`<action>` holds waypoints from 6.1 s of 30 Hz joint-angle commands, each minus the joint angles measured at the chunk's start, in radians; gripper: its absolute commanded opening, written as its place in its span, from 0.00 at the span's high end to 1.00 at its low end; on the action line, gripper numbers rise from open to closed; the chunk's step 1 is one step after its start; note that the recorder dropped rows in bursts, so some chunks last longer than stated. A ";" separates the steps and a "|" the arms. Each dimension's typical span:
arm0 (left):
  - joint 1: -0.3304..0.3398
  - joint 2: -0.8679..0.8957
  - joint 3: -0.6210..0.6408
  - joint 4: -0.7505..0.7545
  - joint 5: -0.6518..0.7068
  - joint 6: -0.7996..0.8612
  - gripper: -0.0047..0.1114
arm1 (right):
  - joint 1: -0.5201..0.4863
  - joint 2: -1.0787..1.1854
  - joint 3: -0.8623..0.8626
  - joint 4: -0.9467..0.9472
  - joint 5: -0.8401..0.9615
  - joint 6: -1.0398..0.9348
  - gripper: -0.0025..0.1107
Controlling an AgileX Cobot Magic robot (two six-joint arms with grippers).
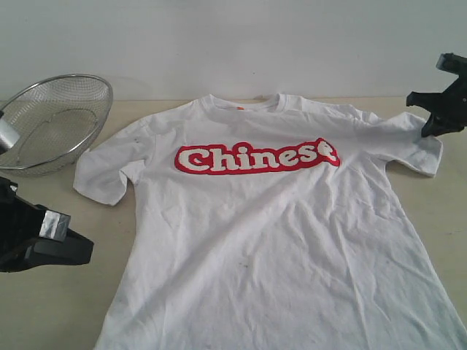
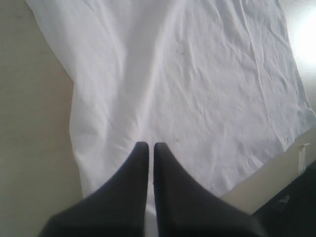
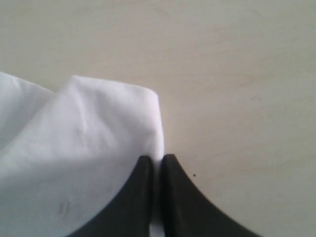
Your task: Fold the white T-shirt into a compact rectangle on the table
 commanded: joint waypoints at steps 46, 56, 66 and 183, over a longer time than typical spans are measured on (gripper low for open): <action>0.000 0.002 -0.005 -0.017 0.087 0.050 0.92 | 0.406 0.003 0.003 0.132 -0.001 -0.019 0.98; 0.000 0.002 -0.005 -0.017 0.100 0.066 0.92 | 0.406 0.004 0.003 -0.044 -0.042 0.077 0.72; 0.000 0.002 -0.005 -0.017 0.102 0.073 0.92 | 0.392 -0.063 0.003 0.008 -0.031 0.022 0.53; 0.000 0.002 -0.003 -0.069 0.154 0.110 0.92 | 0.395 -0.064 0.014 -0.047 -0.052 0.131 0.98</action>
